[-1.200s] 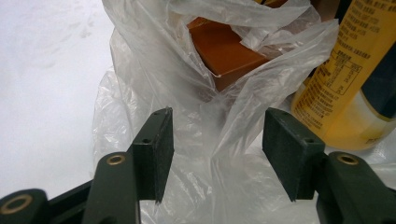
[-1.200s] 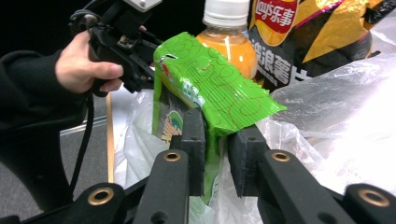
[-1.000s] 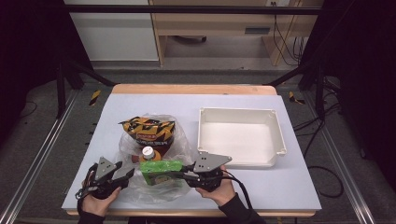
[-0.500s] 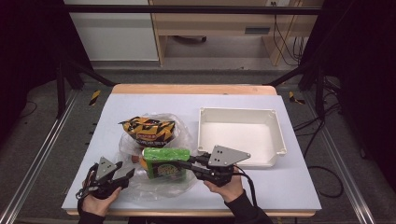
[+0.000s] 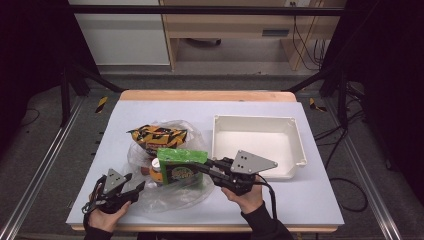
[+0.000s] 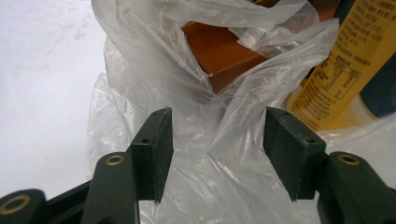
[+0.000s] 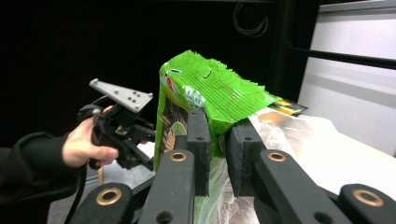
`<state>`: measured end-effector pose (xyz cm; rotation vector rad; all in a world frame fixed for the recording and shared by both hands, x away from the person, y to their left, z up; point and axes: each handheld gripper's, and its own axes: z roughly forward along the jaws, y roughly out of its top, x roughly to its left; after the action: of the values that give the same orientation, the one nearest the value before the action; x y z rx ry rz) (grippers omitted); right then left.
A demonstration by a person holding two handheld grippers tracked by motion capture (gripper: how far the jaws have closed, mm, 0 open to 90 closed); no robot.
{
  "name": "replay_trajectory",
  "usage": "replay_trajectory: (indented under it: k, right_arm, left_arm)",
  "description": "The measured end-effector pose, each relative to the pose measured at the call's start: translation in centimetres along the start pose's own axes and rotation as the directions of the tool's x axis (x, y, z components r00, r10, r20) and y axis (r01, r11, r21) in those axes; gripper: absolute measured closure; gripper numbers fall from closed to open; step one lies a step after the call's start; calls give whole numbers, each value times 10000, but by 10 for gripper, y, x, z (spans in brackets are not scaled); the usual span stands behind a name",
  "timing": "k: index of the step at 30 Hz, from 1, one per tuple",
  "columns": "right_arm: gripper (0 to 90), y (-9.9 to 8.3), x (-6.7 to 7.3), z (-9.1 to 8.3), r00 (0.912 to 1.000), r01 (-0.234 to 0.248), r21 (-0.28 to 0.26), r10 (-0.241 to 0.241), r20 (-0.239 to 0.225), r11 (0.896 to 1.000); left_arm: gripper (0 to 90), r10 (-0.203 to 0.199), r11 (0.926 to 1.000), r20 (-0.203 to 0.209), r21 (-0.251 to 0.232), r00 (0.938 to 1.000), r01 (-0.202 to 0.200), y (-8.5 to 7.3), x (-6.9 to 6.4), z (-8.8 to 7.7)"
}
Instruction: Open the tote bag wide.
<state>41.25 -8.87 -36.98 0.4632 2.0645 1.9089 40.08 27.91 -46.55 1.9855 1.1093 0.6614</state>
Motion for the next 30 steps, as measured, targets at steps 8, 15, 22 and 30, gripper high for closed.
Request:
replay_trajectory:
  k: [8,15,22,30]
  right_arm:
    - [809,0,-4,-2,9991,-326,28,325,289,9995]
    - [808,-30,-10,-7,9975,-352,1610,248,661,9863]
    - [797,-55,-19,-4,9941,-801,2140,621,894,9735]
    - [526,-55,-17,-8,9890,-978,2004,728,1286,9748]
  left_arm:
    - [429,88,9999,-45,62,10000,-88,0,-1,1]
    - [428,88,10000,-25,10,10000,-88,0,-1,0]
    - [425,117,9999,7,20,9999,-117,-1,-1,-1]
    - [426,108,9999,-13,10,9999,-108,-1,-1,-1]
